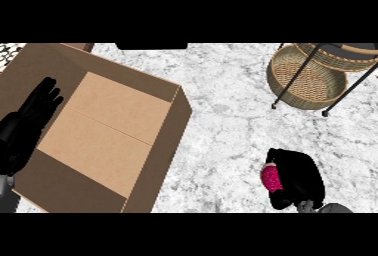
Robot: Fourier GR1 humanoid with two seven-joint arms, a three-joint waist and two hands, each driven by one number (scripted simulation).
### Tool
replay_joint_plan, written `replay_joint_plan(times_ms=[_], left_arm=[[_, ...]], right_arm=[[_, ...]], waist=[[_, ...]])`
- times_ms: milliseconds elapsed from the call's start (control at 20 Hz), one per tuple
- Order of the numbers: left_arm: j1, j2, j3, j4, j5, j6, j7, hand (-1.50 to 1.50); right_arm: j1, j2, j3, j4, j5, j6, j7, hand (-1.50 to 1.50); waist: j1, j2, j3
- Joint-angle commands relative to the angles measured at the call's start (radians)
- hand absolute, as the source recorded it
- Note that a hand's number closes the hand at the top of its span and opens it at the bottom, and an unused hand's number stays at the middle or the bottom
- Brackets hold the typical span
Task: Pick the cupcake from the cutting board and place it in the tiered basket
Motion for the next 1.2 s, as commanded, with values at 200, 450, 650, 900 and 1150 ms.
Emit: replay_joint_plan(times_ms=[200, 450, 650, 900, 1150], left_arm=[[0.065, -0.07, -0.018, 0.033, 0.026, 0.009, 0.008, 0.0], [0.057, -0.054, 0.004, 0.007, 0.042, 0.003, 0.025, 0.0], [0.071, -0.062, 0.003, 0.004, 0.043, 0.003, 0.025, 0.0], [0.091, -0.061, 0.009, -0.009, 0.048, -0.002, 0.028, 0.0], [0.083, -0.096, -0.029, -0.005, 0.014, 0.017, 0.019, 0.0]], right_arm=[[0.007, -0.34, -0.228, 0.118, -0.114, -0.055, -0.402, 1.5], [-0.027, -0.454, -0.379, 0.248, -0.181, -0.146, -0.64, 1.5], [-0.052, -0.441, -0.534, 0.313, -0.336, -0.248, -0.855, 1.5], [-0.104, -0.423, -0.72, 0.372, -0.596, -0.194, -1.115, 1.5], [-0.133, -0.51, -0.857, 0.517, -0.788, 0.052, -1.361, 1.5]], waist=[[-0.024, 0.036, -0.012], [-0.03, 0.043, -0.005], [-0.046, 0.036, -0.003], [-0.042, 0.027, -0.005], [-0.031, 0.032, -0.012]])
